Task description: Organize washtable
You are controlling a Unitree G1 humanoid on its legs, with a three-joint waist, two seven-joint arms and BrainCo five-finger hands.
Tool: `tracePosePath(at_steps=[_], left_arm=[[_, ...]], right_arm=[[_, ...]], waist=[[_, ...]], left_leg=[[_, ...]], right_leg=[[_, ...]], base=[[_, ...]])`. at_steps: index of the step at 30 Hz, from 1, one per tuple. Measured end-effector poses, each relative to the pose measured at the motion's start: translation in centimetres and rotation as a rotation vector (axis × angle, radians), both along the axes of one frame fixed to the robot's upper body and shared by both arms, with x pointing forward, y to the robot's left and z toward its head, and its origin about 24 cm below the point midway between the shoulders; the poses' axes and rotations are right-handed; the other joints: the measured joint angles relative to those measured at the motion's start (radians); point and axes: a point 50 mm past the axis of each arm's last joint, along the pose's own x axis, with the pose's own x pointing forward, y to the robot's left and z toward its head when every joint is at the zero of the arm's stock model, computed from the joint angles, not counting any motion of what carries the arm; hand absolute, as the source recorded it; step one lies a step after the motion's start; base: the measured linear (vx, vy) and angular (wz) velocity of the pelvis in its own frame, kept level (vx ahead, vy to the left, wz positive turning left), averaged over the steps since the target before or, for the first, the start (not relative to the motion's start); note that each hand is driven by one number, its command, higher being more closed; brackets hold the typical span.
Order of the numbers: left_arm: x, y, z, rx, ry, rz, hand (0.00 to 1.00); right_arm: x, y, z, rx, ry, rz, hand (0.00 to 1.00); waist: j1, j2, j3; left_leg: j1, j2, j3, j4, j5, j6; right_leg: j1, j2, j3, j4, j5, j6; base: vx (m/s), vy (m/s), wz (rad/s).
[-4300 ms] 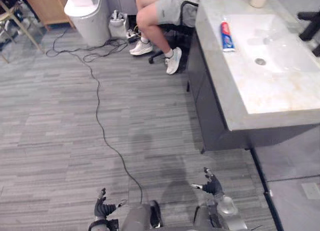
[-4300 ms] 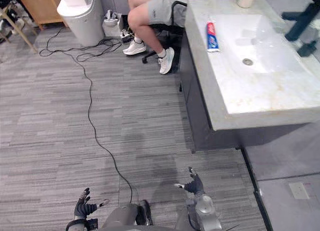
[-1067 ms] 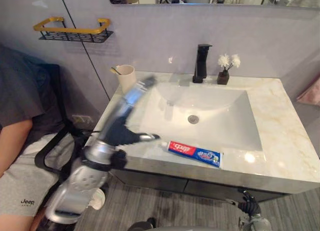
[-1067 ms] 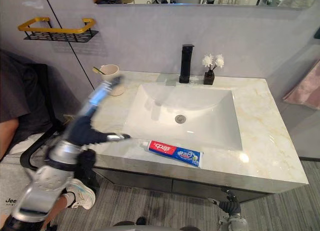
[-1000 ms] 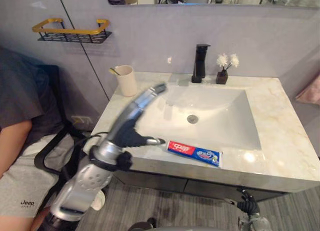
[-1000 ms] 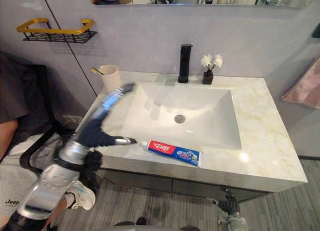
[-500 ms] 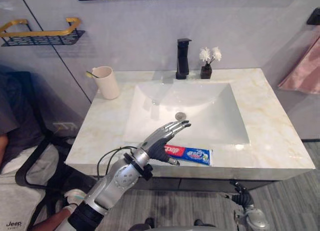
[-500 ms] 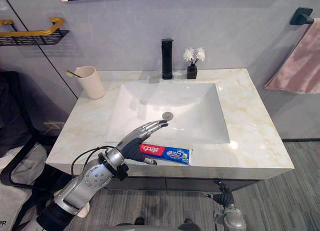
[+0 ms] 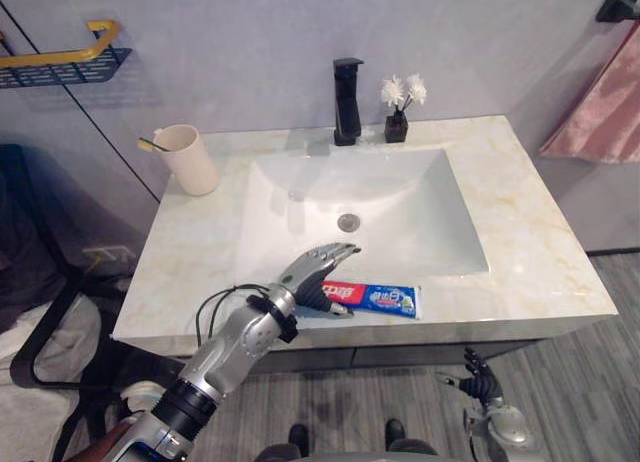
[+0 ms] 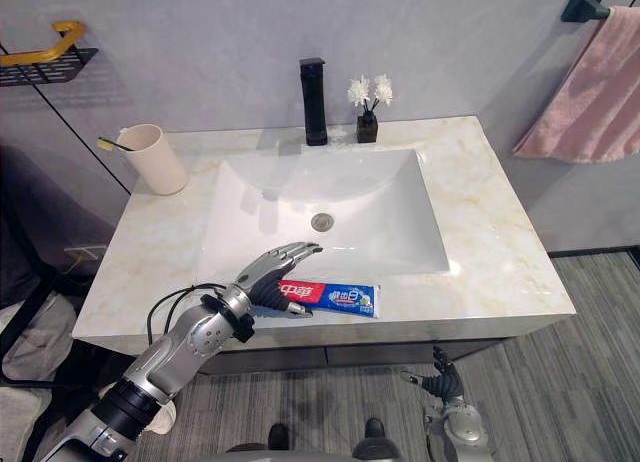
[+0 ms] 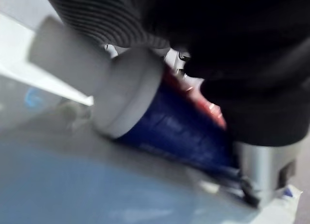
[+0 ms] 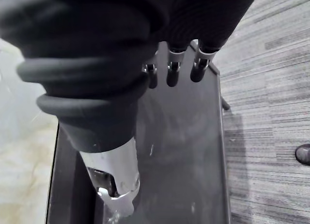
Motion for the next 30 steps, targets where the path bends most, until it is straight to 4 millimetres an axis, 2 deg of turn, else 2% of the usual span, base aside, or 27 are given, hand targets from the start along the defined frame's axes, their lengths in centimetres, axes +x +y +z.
tracePosePath(at_steps=[8,9,15,17,18,20,21,23,24,25,27,28,29,30], left_arm=[[0.4,1.3,0.4,0.009,-0.031,0.042,1.00],[0.5,1.7,0.5,0.005,-0.031,0.063,1.00],[0.1,3.2,0.5,-0.045,-0.020,0.143,1.00],[-0.5,3.8,0.5,-0.065,-0.018,0.178,1.00],[-0.6,4.0,0.5,-0.068,-0.017,0.185,1.00],[-1.3,4.2,0.6,-0.088,-0.021,0.202,1.00],[-1.4,4.2,0.8,-0.097,-0.026,0.207,1.00],[-1.5,4.3,1.9,-0.136,-0.071,0.222,1.00],[-1.5,4.3,2.3,-0.150,-0.091,0.226,1.00],[-1.5,4.2,3.4,-0.200,-0.133,0.230,1.00],[-1.6,4.2,4.6,-0.254,-0.182,0.234,1.00],[-1.8,4.2,5.5,-0.290,-0.220,0.236,1.00],[-1.8,4.3,5.8,-0.302,-0.231,0.235,1.00],[-2.0,4.4,6.5,-0.338,-0.259,0.234,1.00]], right_arm=[[0.3,-0.2,0.2,-0.001,-0.018,-0.013,0.00],[0.1,-0.7,0.3,0.002,-0.021,-0.046,0.00],[-1.7,-3.9,0.8,0.015,-0.064,-0.286,0.00],[-2.3,-6.2,2.1,0.002,-0.142,-0.451,0.00],[-2.5,-6.7,2.5,-0.003,-0.169,-0.492,0.00],[-2.9,-9.5,5.1,-0.052,-0.309,-0.656,0.00],[-2.9,-10.0,5.8,-0.064,-0.343,-0.684,0.00],[-2.1,-11.6,9.8,-0.128,-0.528,-0.738,0.00],[-1.7,-11.8,11.0,-0.138,-0.582,-0.732,0.00],[-0.8,-12.1,13.7,-0.171,-0.704,-0.703,0.00],[0.7,-11.9,17.2,-0.176,-0.871,-0.651,0.00],[2.1,-11.2,20.4,-0.151,-1.045,-0.572,0.00],[2.7,-10.8,21.6,-0.144,-1.104,-0.530,0.00],[4.3,-9.3,25.0,-0.120,-1.260,-0.400,0.00]], waist=[[-0.010,0.004,0.009],[-0.019,0.006,0.009],[-0.019,0.005,0.010],[-0.017,0.003,0.011],[-0.017,0.003,0.011],[-0.017,0.001,0.012],[-0.016,0.000,0.013],[-0.017,-0.005,0.016],[-0.018,-0.006,0.016],[-0.018,-0.009,0.018],[-0.018,-0.010,0.019],[-0.017,-0.010,0.018],[-0.016,-0.010,0.018],[-0.013,-0.010,0.018]], left_leg=[[0.011,0.005,0.036,-0.012,0.000,0.000],[0.017,0.004,0.038,-0.017,0.000,0.000],[0.023,0.006,0.050,-0.018,-0.001,0.000],[0.031,0.011,0.064,-0.021,-0.004,0.001],[0.032,0.014,0.064,-0.022,-0.004,0.000],[0.038,0.014,0.073,-0.027,-0.004,0.000],[0.039,0.014,0.077,-0.029,-0.004,0.000],[0.040,0.011,0.086,-0.029,-0.004,0.001],[0.040,0.011,0.087,-0.029,-0.004,0.001],[0.040,0.012,0.089,-0.029,-0.004,0.001],[0.040,0.013,0.090,-0.028,-0.004,0.001],[0.040,0.014,0.089,-0.025,-0.004,0.001],[0.040,0.015,0.089,-0.024,-0.004,0.001],[0.040,0.015,0.088,-0.022,-0.004,0.001]], right_leg=[[-0.015,0.002,0.036,0.000,0.007,0.006],[-0.013,0.002,0.037,0.000,0.007,0.006],[-0.014,0.003,0.047,0.000,0.008,0.006],[-0.015,0.005,0.063,0.000,0.008,0.007],[-0.015,0.005,0.064,0.000,0.008,0.007],[-0.017,0.005,0.073,0.002,0.008,0.007],[-0.020,0.006,0.077,0.004,0.008,0.007],[-0.028,0.008,0.088,0.011,0.008,0.007],[-0.029,0.009,0.089,0.012,0.008,0.007],[-0.030,0.009,0.091,0.015,0.008,0.007],[-0.027,0.011,0.092,0.019,0.008,0.007],[-0.027,0.012,0.092,0.023,0.008,0.007],[-0.027,0.013,0.091,0.025,0.008,0.007],[-0.027,0.013,0.090,0.027,0.008,0.007]], base=[[-0.02,0.000,-0.14],[0.00,-0.002,-0.09],[-0.01,-0.004,-0.06],[-0.04,-0.007,-0.16],[-0.05,-0.021,-0.14],[-0.04,-0.018,-0.11],[-0.03,0.003,-0.19],[-0.03,0.006,-0.14],[-0.03,-0.004,-0.06],[-0.02,-0.010,-0.04],[-0.01,-0.006,-0.02],[0.00,0.000,0.00],[-0.04,-0.017,0.02],[-0.03,-0.012,0.02]])
